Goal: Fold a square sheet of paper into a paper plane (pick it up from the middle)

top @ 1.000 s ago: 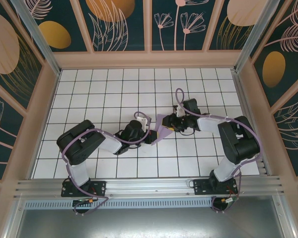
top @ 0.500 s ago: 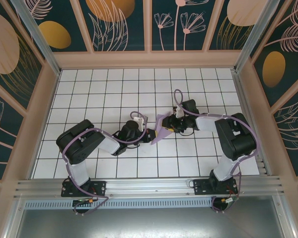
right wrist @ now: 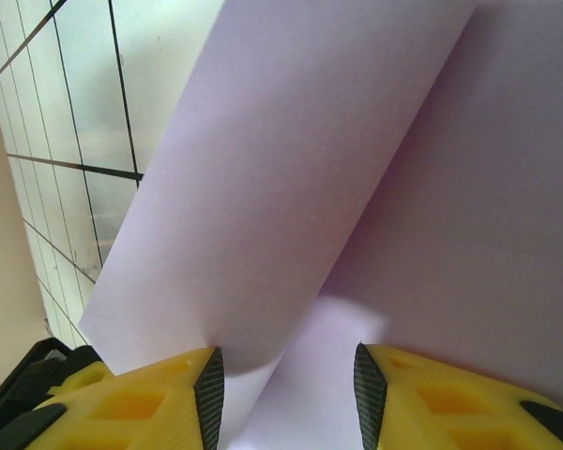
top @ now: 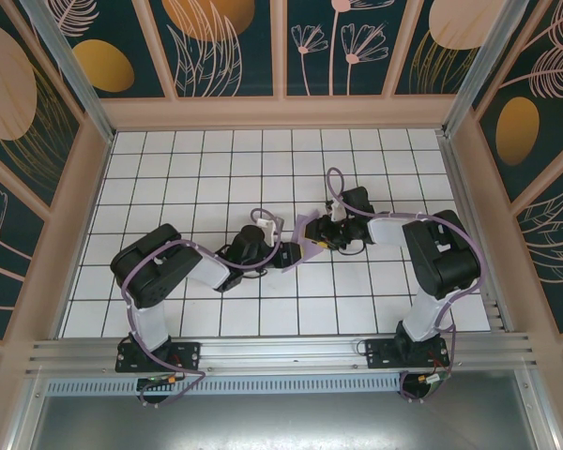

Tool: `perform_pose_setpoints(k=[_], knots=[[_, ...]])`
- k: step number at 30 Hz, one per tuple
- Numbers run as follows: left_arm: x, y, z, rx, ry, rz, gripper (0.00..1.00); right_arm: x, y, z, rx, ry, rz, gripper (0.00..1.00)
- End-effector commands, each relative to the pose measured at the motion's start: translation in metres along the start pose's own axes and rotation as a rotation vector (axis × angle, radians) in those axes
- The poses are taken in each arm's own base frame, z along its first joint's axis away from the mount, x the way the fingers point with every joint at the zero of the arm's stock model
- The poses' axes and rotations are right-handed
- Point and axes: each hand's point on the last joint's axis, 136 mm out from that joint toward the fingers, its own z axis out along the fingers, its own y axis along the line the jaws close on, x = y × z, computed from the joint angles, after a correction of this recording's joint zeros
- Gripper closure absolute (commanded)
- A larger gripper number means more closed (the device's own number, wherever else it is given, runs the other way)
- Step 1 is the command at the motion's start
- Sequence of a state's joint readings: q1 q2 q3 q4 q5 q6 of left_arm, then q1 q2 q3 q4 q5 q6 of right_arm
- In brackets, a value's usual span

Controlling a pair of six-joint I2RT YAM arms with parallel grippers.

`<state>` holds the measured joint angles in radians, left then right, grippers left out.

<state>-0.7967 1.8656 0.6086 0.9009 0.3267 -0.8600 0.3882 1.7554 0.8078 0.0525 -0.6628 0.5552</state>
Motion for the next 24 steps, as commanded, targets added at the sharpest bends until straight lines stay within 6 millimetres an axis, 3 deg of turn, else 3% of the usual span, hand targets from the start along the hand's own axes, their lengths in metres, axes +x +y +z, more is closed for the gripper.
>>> perform_pose_setpoints(k=[1, 14, 24], knots=[[-0.003, 0.002, 0.008, -0.006, 0.016, 0.031, 0.64, -0.005, 0.004, 0.003, -0.005, -0.001, -0.024, 0.55], [-0.007, 0.018, 0.011, -0.093, 0.002, 0.056, 0.66, -0.005, 0.005, 0.003, -0.008, 0.004, -0.027, 0.55], [-0.008, 0.014, 0.014, -0.083, 0.02, 0.081, 0.86, -0.004, -0.004, 0.006, 0.034, 0.009, -0.005, 0.54]])
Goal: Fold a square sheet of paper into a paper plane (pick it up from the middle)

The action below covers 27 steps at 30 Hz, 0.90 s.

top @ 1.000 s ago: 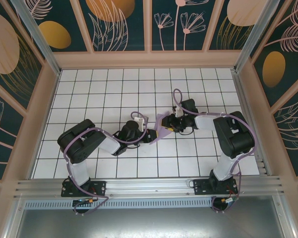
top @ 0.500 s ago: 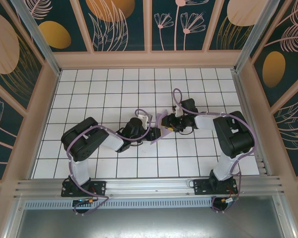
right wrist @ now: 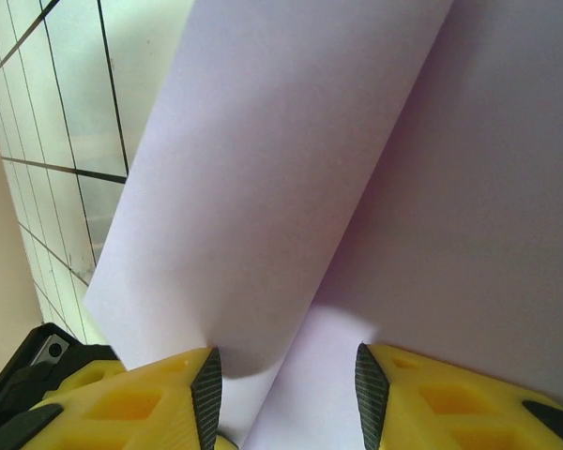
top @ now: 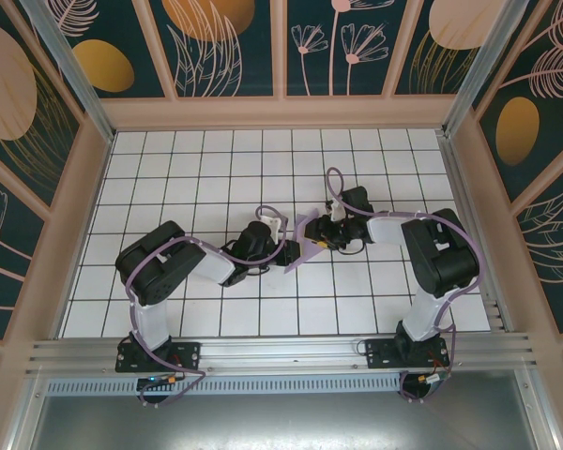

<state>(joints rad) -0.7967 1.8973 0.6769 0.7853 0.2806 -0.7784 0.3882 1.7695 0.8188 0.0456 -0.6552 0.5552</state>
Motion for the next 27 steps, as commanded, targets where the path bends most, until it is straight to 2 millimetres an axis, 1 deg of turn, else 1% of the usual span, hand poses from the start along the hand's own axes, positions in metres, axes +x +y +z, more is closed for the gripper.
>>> perform_pose_setpoints(k=[1, 3, 5, 8, 10, 12, 15, 17, 18, 20, 22, 27], knots=[[-0.005, -0.002, 0.003, 0.004, 0.007, 0.025, 0.87, -0.002, -0.003, 0.005, 0.03, 0.008, -0.007, 0.54], [-0.006, -0.002, 0.003, 0.003, 0.009, 0.026, 0.87, -0.001, -0.007, 0.005, 0.045, 0.008, 0.0, 0.54], [-0.007, -0.003, 0.002, 0.004, 0.01, 0.029, 0.85, -0.001, -0.01, 0.006, 0.06, 0.008, 0.007, 0.54], [-0.012, -0.007, -0.003, 0.002, -0.003, 0.034, 0.77, -0.002, -0.016, 0.007, 0.095, 0.006, 0.026, 0.54], [-0.016, -0.009, -0.01, -0.005, -0.022, 0.04, 0.68, -0.001, -0.022, 0.008, 0.122, 0.011, 0.046, 0.54], [-0.02, -0.008, -0.018, -0.035, -0.037, 0.035, 0.64, 0.0, -0.026, 0.009, 0.14, 0.011, 0.062, 0.54], [-0.02, 0.001, -0.029, -0.096, -0.05, 0.018, 0.6, 0.001, -0.03, 0.009, 0.162, 0.013, 0.081, 0.54], [-0.017, 0.006, -0.033, -0.117, -0.051, -0.002, 0.59, 0.0, -0.032, 0.009, 0.173, 0.01, 0.09, 0.54], [-0.022, -0.002, -0.039, -0.097, -0.072, -0.008, 0.59, 0.0, -0.033, 0.009, 0.183, 0.01, 0.096, 0.54], [-0.024, -0.006, -0.041, -0.077, -0.086, -0.038, 0.6, 0.0, -0.035, 0.009, 0.196, 0.012, 0.107, 0.54], [-0.026, -0.015, -0.043, -0.04, -0.097, -0.046, 0.62, 0.001, -0.038, 0.01, 0.206, 0.015, 0.12, 0.53], [-0.028, -0.034, -0.037, 0.014, -0.072, -0.025, 0.66, 0.002, -0.041, 0.011, 0.237, 0.023, 0.136, 0.52]])
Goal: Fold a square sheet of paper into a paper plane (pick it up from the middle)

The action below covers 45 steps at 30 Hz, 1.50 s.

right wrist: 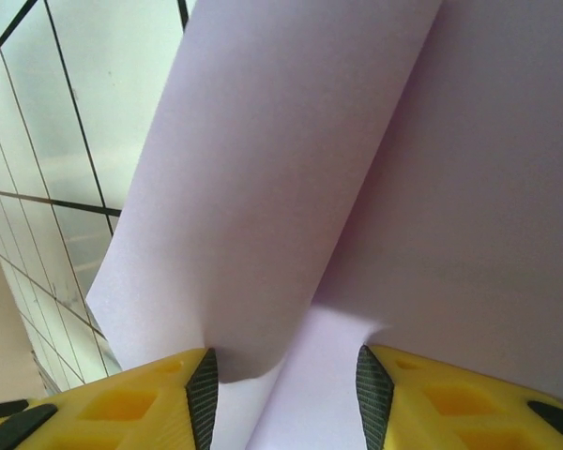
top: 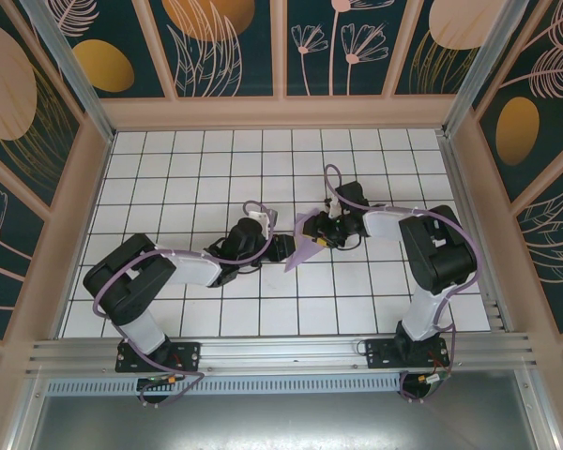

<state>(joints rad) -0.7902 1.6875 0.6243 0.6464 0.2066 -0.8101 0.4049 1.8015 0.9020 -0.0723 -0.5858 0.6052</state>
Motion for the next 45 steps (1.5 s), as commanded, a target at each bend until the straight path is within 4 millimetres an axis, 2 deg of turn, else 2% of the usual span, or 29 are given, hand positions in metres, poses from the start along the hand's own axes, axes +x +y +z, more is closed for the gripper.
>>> perform_pose_setpoints(k=[1, 5, 10, 19, 29, 45], knots=[[-0.005, -0.022, 0.003, 0.056, 0.012, 0.01, 0.66, 0.006, -0.038, 0.011, 0.158, 0.011, 0.065, 0.52], [-0.001, -0.029, 0.009, 0.084, 0.051, 0.025, 0.68, 0.007, -0.043, 0.013, 0.189, 0.02, 0.08, 0.51], [0.014, -0.021, 0.023, 0.075, 0.109, 0.015, 0.73, 0.011, -0.051, 0.016, 0.226, 0.035, 0.105, 0.51], [0.022, -0.005, 0.032, 0.024, 0.128, 0.01, 0.75, 0.014, -0.063, 0.019, 0.282, 0.052, 0.114, 0.51], [0.019, 0.018, 0.035, -0.094, 0.1, 0.009, 0.78, 0.018, -0.079, 0.023, 0.385, 0.058, 0.104, 0.51], [0.021, 0.031, 0.036, -0.157, 0.104, 0.011, 0.83, 0.021, -0.093, 0.029, 0.468, 0.077, 0.11, 0.52]])
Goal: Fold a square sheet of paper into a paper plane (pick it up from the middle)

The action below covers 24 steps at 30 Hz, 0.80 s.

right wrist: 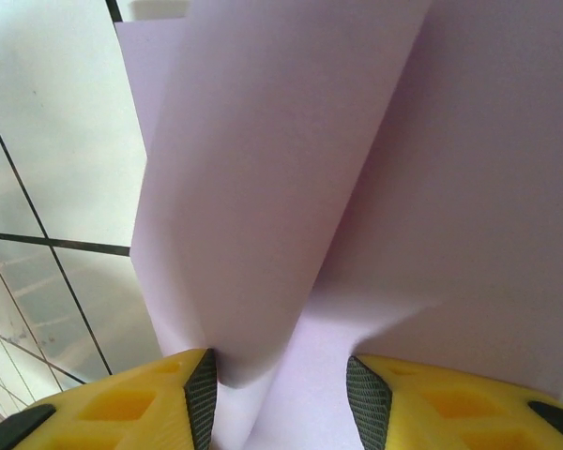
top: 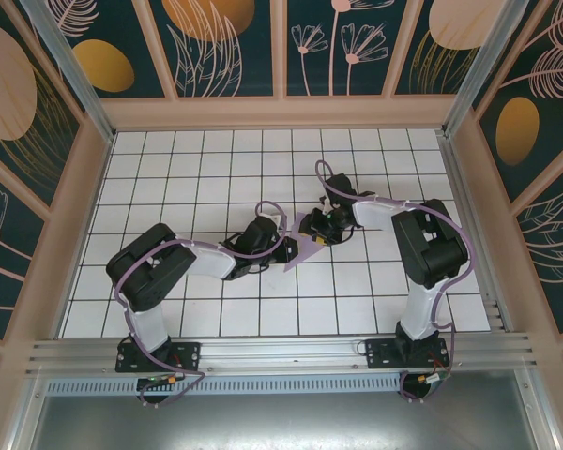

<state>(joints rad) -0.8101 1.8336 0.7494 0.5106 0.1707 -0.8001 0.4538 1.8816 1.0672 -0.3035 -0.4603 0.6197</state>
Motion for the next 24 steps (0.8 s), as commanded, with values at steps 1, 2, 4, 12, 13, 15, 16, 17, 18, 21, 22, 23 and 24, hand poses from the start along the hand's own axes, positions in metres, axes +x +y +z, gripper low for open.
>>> perform_pose_setpoints(k=[1, 2, 4, 12, 13, 15, 16, 17, 18, 21, 22, 23, 24], knots=[[0.001, 0.005, 0.005, -0.036, 0.01, 0.018, 0.83, 0.018, -0.083, 0.035, 0.293, 0.032, 0.065, 0.52], [0.002, 0.006, 0.006, -0.04, 0.012, 0.019, 0.83, 0.019, -0.084, 0.035, 0.297, 0.034, 0.065, 0.52], [0.003, 0.008, 0.006, -0.046, 0.014, 0.016, 0.83, 0.019, -0.084, 0.036, 0.301, 0.038, 0.063, 0.52], [0.002, 0.013, 0.005, -0.075, 0.008, 0.017, 0.84, 0.022, -0.092, 0.04, 0.337, 0.047, 0.068, 0.52], [0.002, 0.013, 0.006, -0.074, 0.009, 0.018, 0.84, 0.022, -0.093, 0.04, 0.343, 0.047, 0.07, 0.52], [0.002, 0.012, 0.006, -0.071, 0.011, 0.018, 0.84, 0.023, -0.095, 0.04, 0.356, 0.047, 0.07, 0.53], [0.002, 0.012, 0.006, -0.071, 0.01, 0.017, 0.84, 0.023, -0.096, 0.041, 0.359, 0.048, 0.069, 0.53], [0.002, 0.013, 0.006, -0.072, 0.01, 0.017, 0.84, 0.023, -0.098, 0.041, 0.365, 0.049, 0.072, 0.53], [0.002, 0.013, 0.006, -0.073, 0.012, 0.017, 0.84, 0.024, -0.098, 0.042, 0.371, 0.051, 0.071, 0.53], [0.003, 0.013, 0.007, -0.072, 0.014, 0.019, 0.85, 0.025, -0.103, 0.043, 0.392, 0.055, 0.075, 0.54], [0.003, 0.013, 0.007, -0.071, 0.014, 0.019, 0.84, 0.025, -0.103, 0.044, 0.396, 0.055, 0.074, 0.55], [0.002, 0.012, 0.007, -0.069, 0.014, 0.019, 0.84, 0.025, -0.104, 0.044, 0.4, 0.055, 0.075, 0.55], [0.003, 0.012, 0.007, -0.067, 0.015, 0.019, 0.84, 0.026, -0.105, 0.044, 0.407, 0.055, 0.076, 0.55]])
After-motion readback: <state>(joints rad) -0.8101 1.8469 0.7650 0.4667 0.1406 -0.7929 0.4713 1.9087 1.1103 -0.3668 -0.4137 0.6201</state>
